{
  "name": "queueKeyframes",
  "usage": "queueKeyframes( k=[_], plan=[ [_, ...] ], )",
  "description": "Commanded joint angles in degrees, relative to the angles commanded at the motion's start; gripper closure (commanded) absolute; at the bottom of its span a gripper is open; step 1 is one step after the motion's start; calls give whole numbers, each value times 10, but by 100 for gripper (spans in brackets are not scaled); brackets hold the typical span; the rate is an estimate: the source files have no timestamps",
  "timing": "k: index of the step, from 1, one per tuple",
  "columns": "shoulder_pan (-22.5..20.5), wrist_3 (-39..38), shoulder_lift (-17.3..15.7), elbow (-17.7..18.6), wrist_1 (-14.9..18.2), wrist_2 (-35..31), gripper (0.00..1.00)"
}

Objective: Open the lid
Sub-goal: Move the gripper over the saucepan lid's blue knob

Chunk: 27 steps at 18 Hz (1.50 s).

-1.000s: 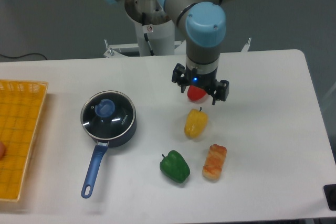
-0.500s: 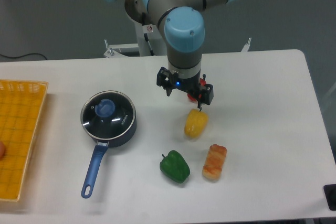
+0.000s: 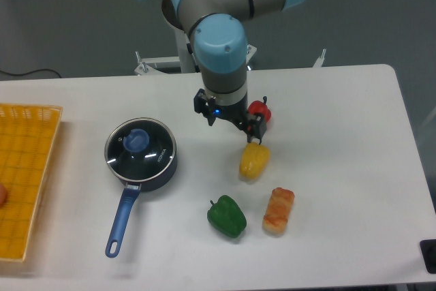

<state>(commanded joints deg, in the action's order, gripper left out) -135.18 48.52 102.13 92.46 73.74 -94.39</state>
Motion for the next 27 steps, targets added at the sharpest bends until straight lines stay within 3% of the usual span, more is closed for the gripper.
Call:
queueKeyframes(
  k=[5, 21, 25, 27],
  plan=[
    [3, -5, -1, -18, -3, 6, 0],
    [4, -28, 9, -17, -3, 17, 0],
    [36, -71, 8, -4, -4, 17, 0],
    [50, -93, 6, 4, -20, 16, 0]
  ],
)
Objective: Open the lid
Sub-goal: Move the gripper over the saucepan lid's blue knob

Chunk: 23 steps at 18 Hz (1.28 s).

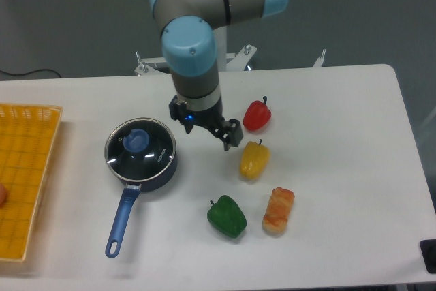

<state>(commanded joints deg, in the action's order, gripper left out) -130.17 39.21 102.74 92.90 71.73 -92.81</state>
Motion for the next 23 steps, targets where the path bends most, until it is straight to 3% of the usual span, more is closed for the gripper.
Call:
queueKeyframes(
  k=[5, 9, 13, 23],
  plan=[
    [32, -27, -24, 40, -12, -2, 0],
    [55, -52, -30, 53, -16, -3, 0],
    [94, -93, -28, 70, -64, -9, 0],
    [126, -105, -28, 98, -69, -21, 0]
  ],
)
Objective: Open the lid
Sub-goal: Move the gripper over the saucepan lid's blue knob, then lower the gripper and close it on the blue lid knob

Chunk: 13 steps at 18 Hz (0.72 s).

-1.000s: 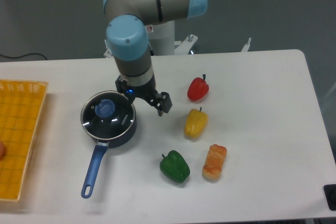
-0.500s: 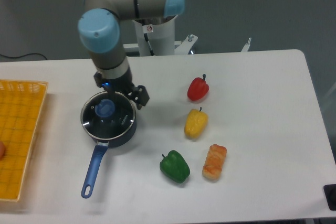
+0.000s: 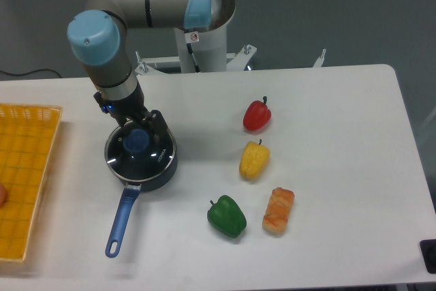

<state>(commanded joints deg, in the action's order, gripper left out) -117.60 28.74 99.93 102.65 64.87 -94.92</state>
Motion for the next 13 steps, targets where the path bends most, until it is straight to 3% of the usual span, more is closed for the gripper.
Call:
queueKeyframes(
  k=[13],
  plan=[
    [8, 0, 19, 1, -23, -7, 0]
  ],
)
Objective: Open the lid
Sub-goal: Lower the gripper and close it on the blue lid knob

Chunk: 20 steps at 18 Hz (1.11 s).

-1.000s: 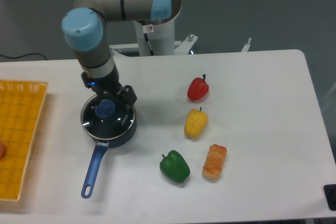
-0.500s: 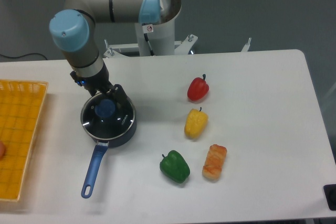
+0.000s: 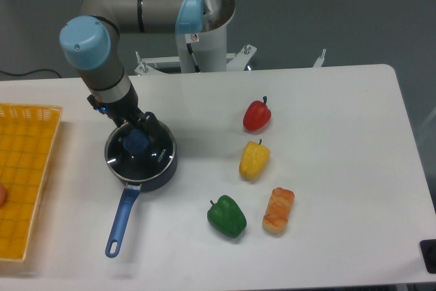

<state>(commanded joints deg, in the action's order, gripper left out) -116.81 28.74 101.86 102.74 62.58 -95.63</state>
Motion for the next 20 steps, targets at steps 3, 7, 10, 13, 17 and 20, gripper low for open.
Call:
queueKeyframes(
  k=[3, 7, 10, 13, 17, 20],
  plan=[
    [0, 0, 11, -2, -1, 0, 0],
    [0, -1, 12, -1, -4, -1, 0],
    [0, -1, 16, -1, -6, -1, 0],
    [-1, -1, 23, -1, -9, 0, 0],
    [-4, 0, 28, 0, -15, 3, 0],
    [-5, 1, 32, -1, -16, 4, 0]
  ],
)
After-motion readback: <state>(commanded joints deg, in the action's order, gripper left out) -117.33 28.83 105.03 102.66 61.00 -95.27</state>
